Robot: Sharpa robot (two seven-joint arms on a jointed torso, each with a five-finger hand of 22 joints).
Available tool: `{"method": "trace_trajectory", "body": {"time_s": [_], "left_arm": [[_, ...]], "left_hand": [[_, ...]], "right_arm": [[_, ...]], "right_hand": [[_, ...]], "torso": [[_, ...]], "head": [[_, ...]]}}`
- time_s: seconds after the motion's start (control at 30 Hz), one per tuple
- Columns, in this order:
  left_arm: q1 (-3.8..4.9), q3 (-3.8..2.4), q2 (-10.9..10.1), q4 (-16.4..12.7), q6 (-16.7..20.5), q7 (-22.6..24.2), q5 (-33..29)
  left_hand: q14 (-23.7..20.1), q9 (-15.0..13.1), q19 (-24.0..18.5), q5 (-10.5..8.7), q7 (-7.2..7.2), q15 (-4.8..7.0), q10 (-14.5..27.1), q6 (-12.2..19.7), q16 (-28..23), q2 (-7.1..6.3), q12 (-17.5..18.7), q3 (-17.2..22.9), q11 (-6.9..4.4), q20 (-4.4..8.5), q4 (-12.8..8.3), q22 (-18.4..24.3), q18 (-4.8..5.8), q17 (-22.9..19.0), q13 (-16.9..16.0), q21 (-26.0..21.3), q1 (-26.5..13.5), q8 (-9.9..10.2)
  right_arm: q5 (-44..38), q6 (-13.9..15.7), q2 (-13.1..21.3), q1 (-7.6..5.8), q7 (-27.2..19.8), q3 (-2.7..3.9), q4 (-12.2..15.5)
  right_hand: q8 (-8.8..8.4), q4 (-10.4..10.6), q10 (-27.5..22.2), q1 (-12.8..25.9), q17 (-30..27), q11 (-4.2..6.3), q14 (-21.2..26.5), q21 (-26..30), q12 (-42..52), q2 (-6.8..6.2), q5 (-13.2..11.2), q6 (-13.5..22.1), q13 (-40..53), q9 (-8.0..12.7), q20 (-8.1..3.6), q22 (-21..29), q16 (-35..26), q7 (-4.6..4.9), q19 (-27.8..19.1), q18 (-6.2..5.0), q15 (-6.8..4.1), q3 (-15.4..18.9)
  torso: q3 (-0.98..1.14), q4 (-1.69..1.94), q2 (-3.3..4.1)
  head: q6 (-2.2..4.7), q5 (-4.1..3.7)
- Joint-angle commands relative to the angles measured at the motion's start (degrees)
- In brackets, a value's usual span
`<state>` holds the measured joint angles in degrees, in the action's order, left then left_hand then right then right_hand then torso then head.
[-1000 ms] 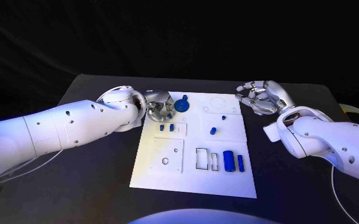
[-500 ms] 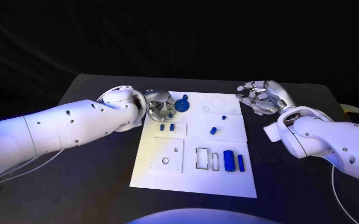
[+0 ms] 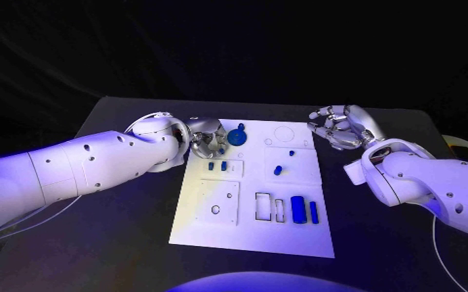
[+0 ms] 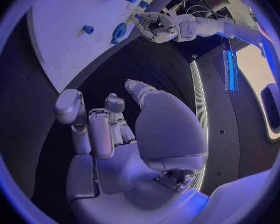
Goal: Assemble the parts on the task board
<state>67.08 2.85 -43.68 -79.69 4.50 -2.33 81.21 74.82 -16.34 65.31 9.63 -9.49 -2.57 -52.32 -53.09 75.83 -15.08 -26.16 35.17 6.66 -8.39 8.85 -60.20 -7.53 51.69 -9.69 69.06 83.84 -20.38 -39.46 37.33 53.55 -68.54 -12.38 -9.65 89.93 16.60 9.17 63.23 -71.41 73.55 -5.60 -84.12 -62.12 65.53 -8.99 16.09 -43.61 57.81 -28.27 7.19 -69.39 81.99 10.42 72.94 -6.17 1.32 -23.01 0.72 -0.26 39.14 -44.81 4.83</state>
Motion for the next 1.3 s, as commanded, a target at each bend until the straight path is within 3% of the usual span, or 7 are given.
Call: {"method": "trace_trajectory", "body": {"time_s": [0.03,0.63,0.9,1.3], "left_arm": [[-0.09,-0.03,-0.1,-0.3,1.0,1.4,-0.9],[-0.18,-0.04,-0.3,-0.3,1.3,1.6,-1.7],[-0.19,-0.04,-0.4,-0.3,0.7,1.4,-1.9],[-0.19,-0.04,-0.4,-0.2,0.9,1.7,-2.3]], "left_hand": [[-0.4,-0.1,-0.3,-0.16,-0.01,0.09,0.3,-0.5,0.1,0.16,0.0,-0.1,0.00,0.16,0.2,0.0,-0.02,-0.1,0.1,-0.3,-0.5,-0.3],[-0.5,0.4,-0.3,-0.11,-0.30,0.06,0.5,0.7,0.2,0.01,0.0,-0.1,0.11,0.28,0.1,0.1,-0.02,-0.5,0.1,-0.4,-0.4,1.1],[-1.1,1.5,-0.8,-0.09,-0.15,-0.24,1.8,3.5,0.2,-0.76,0.4,-0.8,0.45,0.04,0.4,0.6,-0.10,-1.6,0.4,-0.9,-1.0,3.6],[-1.2,1.5,-0.8,-0.08,-0.52,-0.29,1.9,2.4,0.3,-0.44,0.3,-0.9,0.48,-0.04,0.4,0.7,-0.13,-1.8,0.4,-1.0,-0.9,3.3]], "right_arm": [[-0.6,-0.5,0.0,0.06,-0.4,0.01,0.0],[-0.6,-0.4,0.0,0.13,-0.4,0.01,0.0],[-0.6,-0.3,0.0,0.13,-0.4,0.01,0.0],[-0.6,-0.3,0.0,0.14,-0.4,0.01,0.0]], "right_hand": [[0.27,0.5,-0.3,0.3,-0.1,0.14,-1.0,0.4,0.0,0.10,0.3,0.3,-0.1,0.1,-0.07,0.0,-0.2,-0.05,-0.4,-0.46,-0.22,0.0],[0.27,0.5,-0.3,0.3,-0.1,0.14,-1.0,0.4,0.0,0.10,0.3,0.3,-0.1,0.1,-0.07,0.0,-0.2,-0.05,-0.4,-0.46,-0.22,0.0],[0.35,0.5,-0.5,0.2,-0.2,0.14,-1.0,0.6,0.0,0.04,0.3,0.5,-0.3,0.1,-0.08,0.2,-0.3,-0.04,-0.4,-0.50,-0.22,0.0],[0.35,0.5,-0.5,0.2,-0.2,0.14,-1.0,0.6,0.0,0.04,0.3,0.5,-0.3,0.1,-0.08,0.2,-0.3,-0.04,-0.4,-0.50,-0.22,0.0]], "torso": [[-0.02,0.04,-0.01],[0.01,0.02,0.02],[0.02,-0.03,-0.01],[0.01,0.01,0.03]], "head": [[-0.02,-0.01],[0.06,0.08],[0.05,0.05],[0.00,-0.03]]}}
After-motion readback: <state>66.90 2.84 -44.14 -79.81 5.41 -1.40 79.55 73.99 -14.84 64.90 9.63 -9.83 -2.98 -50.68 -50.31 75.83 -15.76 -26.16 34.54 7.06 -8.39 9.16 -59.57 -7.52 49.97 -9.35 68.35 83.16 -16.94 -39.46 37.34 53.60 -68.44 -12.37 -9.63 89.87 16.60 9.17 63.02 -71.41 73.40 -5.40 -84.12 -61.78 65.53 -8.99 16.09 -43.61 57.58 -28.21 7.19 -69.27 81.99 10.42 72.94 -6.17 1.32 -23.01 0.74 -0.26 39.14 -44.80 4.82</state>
